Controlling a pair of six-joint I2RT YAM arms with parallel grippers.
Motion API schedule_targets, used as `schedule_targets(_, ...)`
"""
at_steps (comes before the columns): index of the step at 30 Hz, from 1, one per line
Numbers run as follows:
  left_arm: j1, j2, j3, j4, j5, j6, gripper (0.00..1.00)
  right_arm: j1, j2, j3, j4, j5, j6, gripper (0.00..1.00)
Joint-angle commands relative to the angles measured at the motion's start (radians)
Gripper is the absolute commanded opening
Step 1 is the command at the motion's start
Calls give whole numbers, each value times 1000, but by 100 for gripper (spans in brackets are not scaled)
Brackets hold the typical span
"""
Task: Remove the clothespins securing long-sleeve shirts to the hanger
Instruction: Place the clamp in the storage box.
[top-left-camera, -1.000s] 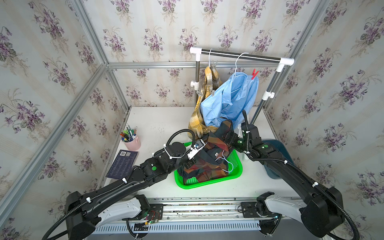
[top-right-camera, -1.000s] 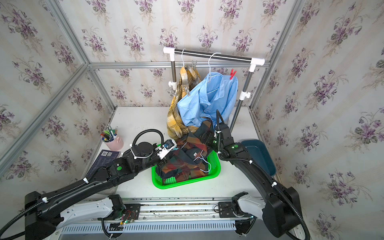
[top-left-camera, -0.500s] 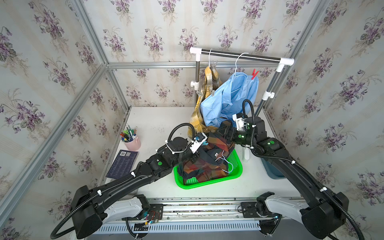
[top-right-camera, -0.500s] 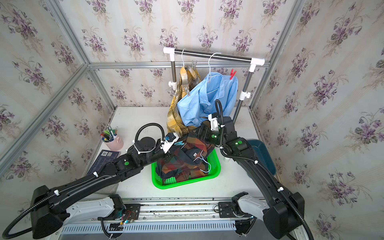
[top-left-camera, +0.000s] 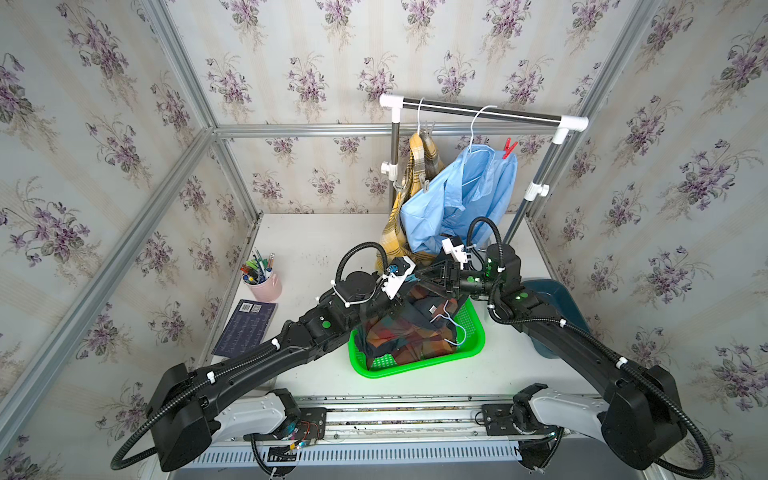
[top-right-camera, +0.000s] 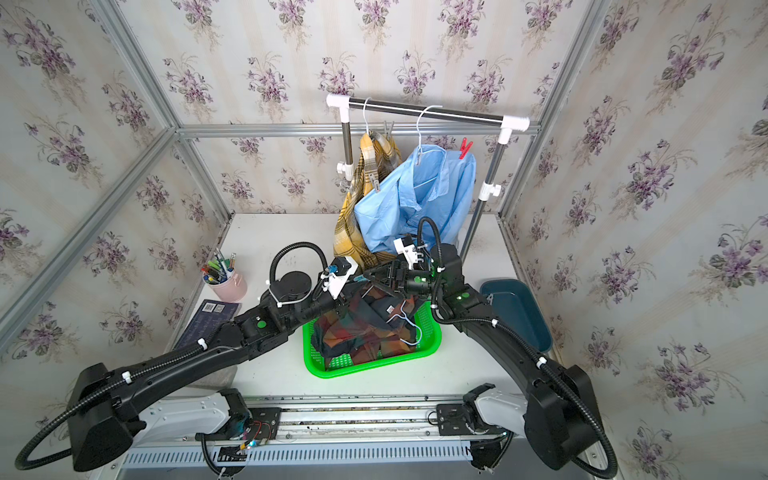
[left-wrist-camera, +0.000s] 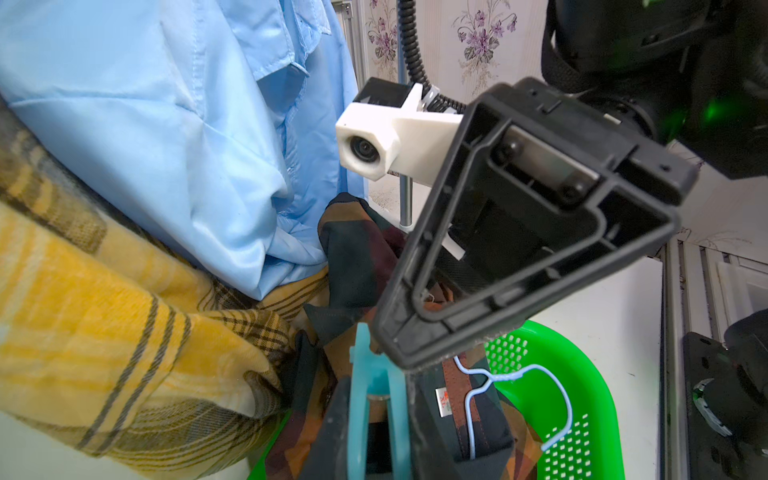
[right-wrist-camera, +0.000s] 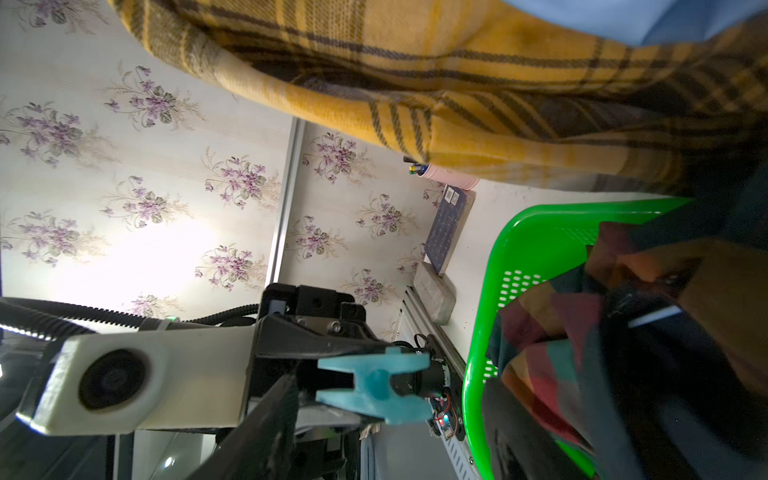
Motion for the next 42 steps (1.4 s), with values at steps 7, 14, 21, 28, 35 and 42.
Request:
schedule_targets(7,1,11,-10,67,15,-33,11,4,13,-30,245,-45,158,52)
schedule_targets(14,1,17,-19,76,26,-39,11,11,12,-37,268,-42,173,39)
schedule_targets(21,1,23,-24,77,52,-47,11,15,23,-53,309,-28,194,32)
schedule_targets(28,-2,23,-26,77,55,-45,13,18,28,-56,315,-17,197,20)
schedule_targets(35,-5,24,-34,75,47,-40,22,18,28,-60,311,-4,190,13)
schedule_targets(42,-4,-1,-39,61,2,-34,68,17,17,-46,215,41,130,10)
